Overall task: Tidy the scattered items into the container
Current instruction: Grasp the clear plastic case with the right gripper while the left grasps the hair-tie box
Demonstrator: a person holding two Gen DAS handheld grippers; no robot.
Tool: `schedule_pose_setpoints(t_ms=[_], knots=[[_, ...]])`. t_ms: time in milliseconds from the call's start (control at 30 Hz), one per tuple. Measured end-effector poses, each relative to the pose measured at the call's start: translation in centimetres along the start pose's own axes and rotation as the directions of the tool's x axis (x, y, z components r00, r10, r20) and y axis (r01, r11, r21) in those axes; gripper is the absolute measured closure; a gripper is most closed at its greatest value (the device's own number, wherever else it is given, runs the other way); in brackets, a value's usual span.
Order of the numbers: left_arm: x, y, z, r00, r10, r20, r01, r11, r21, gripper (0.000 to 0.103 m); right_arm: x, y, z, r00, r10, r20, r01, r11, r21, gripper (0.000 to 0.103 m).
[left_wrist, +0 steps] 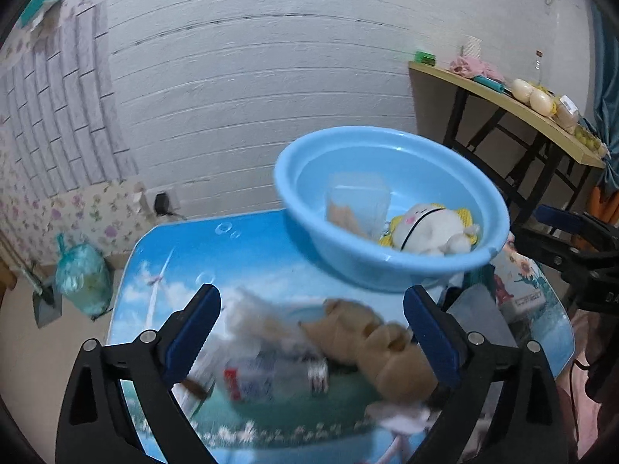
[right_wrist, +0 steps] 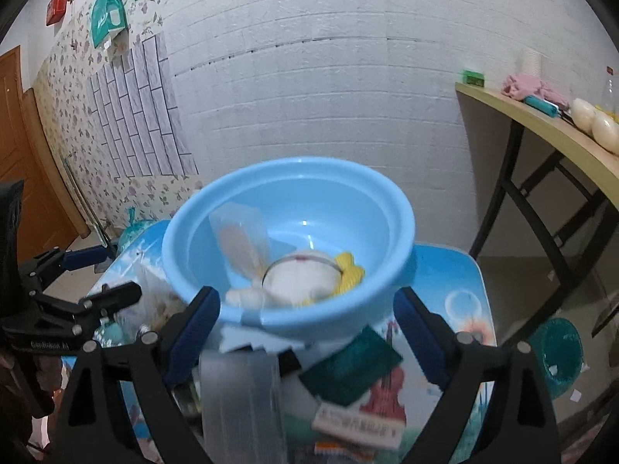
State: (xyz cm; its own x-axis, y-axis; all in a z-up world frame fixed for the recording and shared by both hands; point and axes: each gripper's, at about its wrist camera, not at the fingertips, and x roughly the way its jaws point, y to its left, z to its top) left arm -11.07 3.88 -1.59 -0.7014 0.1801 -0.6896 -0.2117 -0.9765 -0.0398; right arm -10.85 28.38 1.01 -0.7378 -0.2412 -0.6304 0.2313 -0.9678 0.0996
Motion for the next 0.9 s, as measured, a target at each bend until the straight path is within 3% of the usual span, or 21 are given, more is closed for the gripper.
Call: schedule_pose_setpoints(t_ms=[67,200,367,633,900], knots=[[-0.8,0.6,-0.9,1.0,0.01,0.019,-0.009,1.0,-0.013,0.007,-0.7,0.4,-0.7,1.0,0.0,-0.002,0.0,1.0,-0.003,0.01],[-2.1,1.6,-2.2,0.999,0.027,0.027,-0.026,0.999,-0.042,0.002,-2.1,1.0,-2.0,0.996,-0.08,0.029,0.08,0.997,0.01,0.01],[-3.6,3.1,-4.2,0.998,0.044,0.049,-0.04,0.997,-0.071,0.002,-2.7,1.3,-3.5,0.999,-0.041,-0.009,0.042,0.998,0.048,0.012],[-4.7,5.0,-7.0,0.998,0.061,0.009,-0.061,0.995,-0.076,0.002,-3.5,2.3,-6.6,0.999,-0.022,-0.05,0.024,0.999,0.04,0.034],[-4.5,6.7,-9.6,0.998,0.065,-0.025,-0.067,0.994,-0.085,0.002,-4.1,2.1,-8.5,0.996,-0.009,-0.085,0.013,0.999,0.041,0.039]])
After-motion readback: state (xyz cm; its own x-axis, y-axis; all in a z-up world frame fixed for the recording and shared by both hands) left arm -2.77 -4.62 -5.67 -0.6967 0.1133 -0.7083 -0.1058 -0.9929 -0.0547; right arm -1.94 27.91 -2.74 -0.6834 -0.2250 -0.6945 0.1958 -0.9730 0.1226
